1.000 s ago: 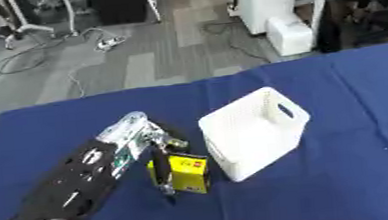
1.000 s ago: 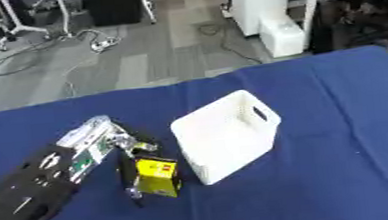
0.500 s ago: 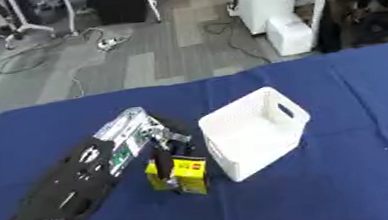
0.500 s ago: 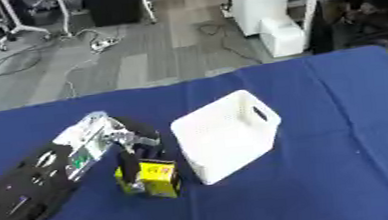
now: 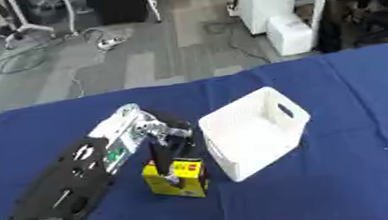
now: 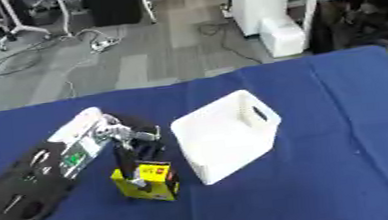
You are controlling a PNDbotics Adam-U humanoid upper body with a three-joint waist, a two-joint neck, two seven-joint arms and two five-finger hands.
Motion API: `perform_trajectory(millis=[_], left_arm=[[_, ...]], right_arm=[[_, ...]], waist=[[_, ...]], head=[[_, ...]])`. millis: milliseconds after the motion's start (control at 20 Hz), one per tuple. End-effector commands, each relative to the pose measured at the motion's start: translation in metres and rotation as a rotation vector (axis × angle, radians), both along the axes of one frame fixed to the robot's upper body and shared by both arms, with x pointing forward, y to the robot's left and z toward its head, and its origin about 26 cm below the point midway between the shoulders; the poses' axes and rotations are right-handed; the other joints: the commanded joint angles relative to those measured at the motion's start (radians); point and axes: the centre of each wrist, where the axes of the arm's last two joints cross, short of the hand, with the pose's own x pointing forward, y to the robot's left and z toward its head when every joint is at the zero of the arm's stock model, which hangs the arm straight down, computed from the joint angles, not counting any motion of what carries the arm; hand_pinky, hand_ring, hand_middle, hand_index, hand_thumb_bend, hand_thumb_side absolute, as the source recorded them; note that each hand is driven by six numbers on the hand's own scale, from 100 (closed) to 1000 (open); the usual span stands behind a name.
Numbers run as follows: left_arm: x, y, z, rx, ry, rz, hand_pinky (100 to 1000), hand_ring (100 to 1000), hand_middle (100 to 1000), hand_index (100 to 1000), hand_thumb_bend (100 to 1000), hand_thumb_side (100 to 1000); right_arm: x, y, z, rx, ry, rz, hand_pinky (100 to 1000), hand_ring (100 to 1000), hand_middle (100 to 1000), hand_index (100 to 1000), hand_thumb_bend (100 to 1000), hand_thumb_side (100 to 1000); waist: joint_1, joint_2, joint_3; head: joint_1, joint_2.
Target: Pick up objects on the table and place them in the box.
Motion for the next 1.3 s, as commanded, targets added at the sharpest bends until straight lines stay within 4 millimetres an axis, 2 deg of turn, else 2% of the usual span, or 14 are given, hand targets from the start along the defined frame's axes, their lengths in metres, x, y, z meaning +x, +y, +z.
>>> perform_trajectory(millis=[50, 350, 500, 950, 1300], left_arm=[[0.003, 0.011, 0.012, -0.030, -0.069, -0.004, 193, 442, 510, 384, 525, 208], [0.004, 0.014, 0.009, -0.042, -0.101, -0.007, 190, 439, 506, 380, 575, 168], [0.005, 0.014, 0.014, -0.035, -0.108, 0.003, 194, 438, 505, 379, 559, 163], [0.005, 0.008, 0.053, -0.017, -0.205, 0.004, 202, 441, 500, 363, 568, 155], [0.002, 0.003, 0.072, -0.006, -0.250, 0.006, 196, 443, 498, 359, 570, 152]], right_arm=[[0.000, -0.001, 0.010, -0.020, -0.031, 0.001, 100, 217, 153, 319, 100, 1000], [0.000, -0.001, 0.010, -0.020, -0.031, 0.000, 100, 217, 153, 319, 100, 1000], [0.000, -0.001, 0.010, -0.020, -0.031, 0.000, 100, 217, 153, 319, 100, 1000], [-0.001, -0.002, 0.009, -0.021, -0.029, -0.003, 100, 217, 153, 319, 100, 1000], [-0.001, -0.002, 0.009, -0.020, -0.027, -0.005, 100, 217, 153, 319, 100, 1000]], waist=[[-0.006, -0.005, 0.001], [-0.007, -0.005, 0.001], [-0.007, -0.006, 0.002], [-0.007, -0.009, 0.004], [-0.006, -0.011, 0.004]], head=[[-0.009, -0.009], [-0.009, -0.008], [-0.010, -0.007], [-0.011, -0.004], [-0.012, -0.004]])
